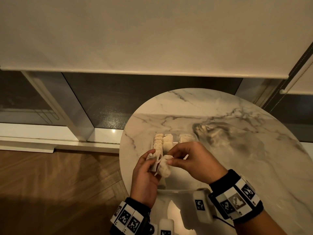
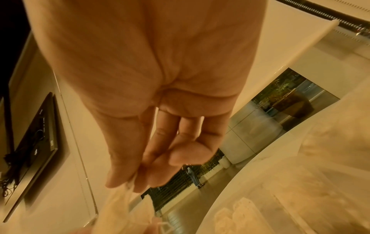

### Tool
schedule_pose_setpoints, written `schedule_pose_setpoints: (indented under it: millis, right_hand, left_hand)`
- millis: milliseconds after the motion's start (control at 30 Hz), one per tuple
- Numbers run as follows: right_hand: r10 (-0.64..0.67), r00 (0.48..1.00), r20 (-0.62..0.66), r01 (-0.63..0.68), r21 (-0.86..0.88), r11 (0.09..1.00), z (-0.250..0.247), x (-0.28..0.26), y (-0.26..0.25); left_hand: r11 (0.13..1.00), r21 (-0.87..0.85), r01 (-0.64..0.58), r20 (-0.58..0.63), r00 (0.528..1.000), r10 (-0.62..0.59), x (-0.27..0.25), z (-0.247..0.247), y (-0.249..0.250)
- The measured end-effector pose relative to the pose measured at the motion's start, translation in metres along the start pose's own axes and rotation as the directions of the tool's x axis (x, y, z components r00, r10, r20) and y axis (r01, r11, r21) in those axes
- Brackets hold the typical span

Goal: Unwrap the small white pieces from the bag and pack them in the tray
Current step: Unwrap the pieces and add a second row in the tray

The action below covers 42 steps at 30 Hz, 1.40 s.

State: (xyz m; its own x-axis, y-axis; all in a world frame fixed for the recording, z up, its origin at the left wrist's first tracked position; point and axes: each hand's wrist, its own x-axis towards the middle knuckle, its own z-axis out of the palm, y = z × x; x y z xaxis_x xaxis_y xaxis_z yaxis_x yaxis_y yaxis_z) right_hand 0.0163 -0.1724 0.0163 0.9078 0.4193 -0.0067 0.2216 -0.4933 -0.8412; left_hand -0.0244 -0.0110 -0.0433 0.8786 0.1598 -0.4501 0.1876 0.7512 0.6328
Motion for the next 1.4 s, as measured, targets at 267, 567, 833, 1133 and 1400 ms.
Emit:
schedule_pose_setpoints:
  millis: [267,567,833,1133,1400]
  right_hand:
    - [0.097,0.995,-0.016,-0.094,0.119,0.988,-0.013,0.000,0.005]
    - [0.163,0.982,-0.092,-0.159,0.048,0.986,-0.022,0.015,0.019]
    - [0.259,0.956,0.134,-0.212,-0.292,0.933,-0.014,0.062,0.033]
    - [0.495,0.809,0.316,-0.306,-0.493,0.815,0.010,0.110,0.043]
    - [0.404,0.902,0.155,-0.246,-0.585,0.773,0.013,0.124,0.053]
  left_hand:
    - [0.999,-0.039,0.007,-0.031,0.999,-0.008,0.002,-0.009,0.003]
    - [0.999,0.033,-0.042,-0.036,0.998,0.044,0.005,-0.017,0.002]
    - [0.997,0.049,-0.052,-0.093,0.994,0.056,0.008,-0.027,0.003]
    - [0.995,0.051,-0.089,-0.123,0.988,0.095,0.007,-0.030,0.010]
    - [0.996,0.011,-0.088,-0.145,0.985,0.088,0.008,-0.033,0.013]
